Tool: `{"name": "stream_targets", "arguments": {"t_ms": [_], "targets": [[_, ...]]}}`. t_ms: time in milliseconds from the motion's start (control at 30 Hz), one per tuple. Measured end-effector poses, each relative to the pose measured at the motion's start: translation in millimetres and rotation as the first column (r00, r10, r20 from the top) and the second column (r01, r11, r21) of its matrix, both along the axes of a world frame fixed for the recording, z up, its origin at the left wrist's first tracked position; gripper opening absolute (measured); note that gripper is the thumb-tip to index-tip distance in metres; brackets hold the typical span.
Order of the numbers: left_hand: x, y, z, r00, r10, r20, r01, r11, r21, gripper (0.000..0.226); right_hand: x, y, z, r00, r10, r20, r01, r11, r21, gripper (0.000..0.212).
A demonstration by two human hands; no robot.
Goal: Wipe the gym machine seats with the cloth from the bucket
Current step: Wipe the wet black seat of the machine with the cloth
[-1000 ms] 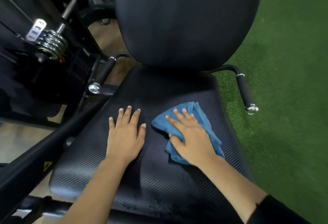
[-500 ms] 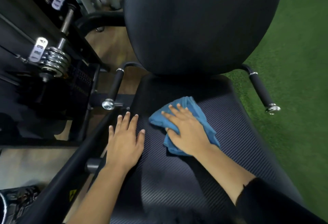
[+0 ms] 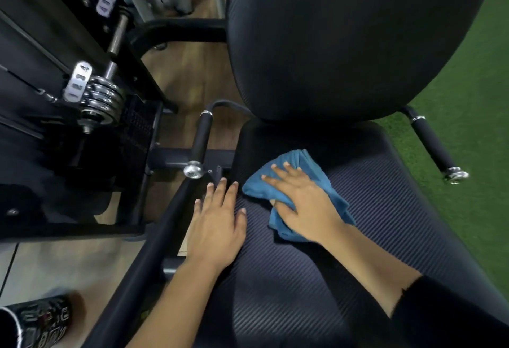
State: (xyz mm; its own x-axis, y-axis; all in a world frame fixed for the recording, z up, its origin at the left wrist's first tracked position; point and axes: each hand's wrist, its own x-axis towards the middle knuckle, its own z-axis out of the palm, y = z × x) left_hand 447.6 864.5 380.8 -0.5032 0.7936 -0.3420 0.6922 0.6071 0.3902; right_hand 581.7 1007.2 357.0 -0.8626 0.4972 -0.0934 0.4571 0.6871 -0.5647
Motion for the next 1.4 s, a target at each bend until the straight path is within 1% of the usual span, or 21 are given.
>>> {"name": "stream_targets", "arguments": {"t_ms": [67,100,200,300,333,400,467,533,633,700,767,833,867,900,967,1067,1133,1267,1400], "targets": [[-6,4,-2,1.0,-0.007,0.02,0.007,1.0,0.008,0.056,12,-10,6,0.997,0.074,0.0,-0.074,0.997,-0.007,0.055],[-9,6,-3,0.999,-0.011,0.033,0.011,1.0,0.006,0.057,14,-9,7,0.997,0.077,0.0,-0.077,0.997,-0.012,0.056],[-12,11,-5,0.997,-0.021,0.079,0.022,1.0,-0.003,0.058,-3,14,-2,1.0,-0.009,0.022,0.008,1.0,0.021,0.053],[-9,13,-3,0.991,-0.017,0.131,0.018,1.0,-0.005,0.058,-39,44,-17,0.981,-0.12,0.149,0.113,0.992,0.057,0.052],[-7,13,-2,0.989,-0.013,0.145,0.013,1.0,0.0,0.057,-49,49,-19,0.975,-0.145,0.17,0.137,0.989,0.054,0.052],[-5,13,-2,0.987,-0.002,0.158,-0.001,1.0,0.017,0.056,-58,50,-21,0.972,-0.169,0.165,0.164,0.985,0.044,0.05],[-3,13,-3,0.987,0.01,0.161,-0.014,1.0,0.027,0.056,-51,42,-17,0.985,-0.119,0.129,0.115,0.993,0.035,0.049],[-2,13,-3,0.986,0.016,0.166,-0.022,0.999,0.033,0.056,-36,30,-11,0.998,-0.003,0.065,0.001,0.999,0.033,0.048],[-2,10,-1,0.986,-0.001,0.168,-0.007,0.999,0.047,0.057,-6,11,2,0.994,0.112,0.019,-0.111,0.994,-0.023,0.056],[-2,6,1,0.986,0.004,0.167,-0.013,0.999,0.053,0.06,14,12,1,0.994,0.11,0.011,-0.109,0.993,-0.034,0.055],[-3,1,3,0.988,0.012,0.155,-0.019,0.999,0.044,0.061,21,23,-4,1.0,0.013,0.0,-0.013,0.999,-0.029,0.052],[-3,-3,3,0.99,0.011,0.139,-0.016,0.999,0.037,0.061,13,32,-8,0.995,-0.092,0.037,0.092,0.996,-0.009,0.048],[-3,-3,3,0.99,0.014,0.137,-0.019,0.999,0.039,0.061,5,32,-9,0.991,-0.119,0.065,0.119,0.993,0.005,0.046],[-2,-4,3,0.99,0.017,0.137,-0.023,0.999,0.04,0.061,-3,27,-9,0.99,-0.12,0.071,0.12,0.993,0.011,0.045],[1,-5,3,0.991,0.011,0.134,-0.018,0.999,0.048,0.061,-6,9,-4,0.998,-0.05,0.036,0.05,0.999,-0.002,0.047],[8,-12,4,0.991,-0.01,0.135,0.001,0.998,0.062,0.062,17,-25,13,0.997,0.075,0.007,-0.075,0.996,-0.041,0.052],[12,-22,6,0.991,-0.015,0.134,0.006,0.998,0.069,0.062,39,-41,22,0.996,0.085,0.013,-0.084,0.995,-0.053,0.052],[21,-39,12,0.992,-0.011,0.125,0.001,0.997,0.081,0.061,76,-34,28,0.998,-0.004,0.068,0.005,1.0,-0.022,0.051],[26,-41,12,0.997,0.002,0.076,-0.008,0.997,0.078,0.06,64,-31,22,0.99,-0.109,0.09,0.109,0.994,0.004,0.055]]}}
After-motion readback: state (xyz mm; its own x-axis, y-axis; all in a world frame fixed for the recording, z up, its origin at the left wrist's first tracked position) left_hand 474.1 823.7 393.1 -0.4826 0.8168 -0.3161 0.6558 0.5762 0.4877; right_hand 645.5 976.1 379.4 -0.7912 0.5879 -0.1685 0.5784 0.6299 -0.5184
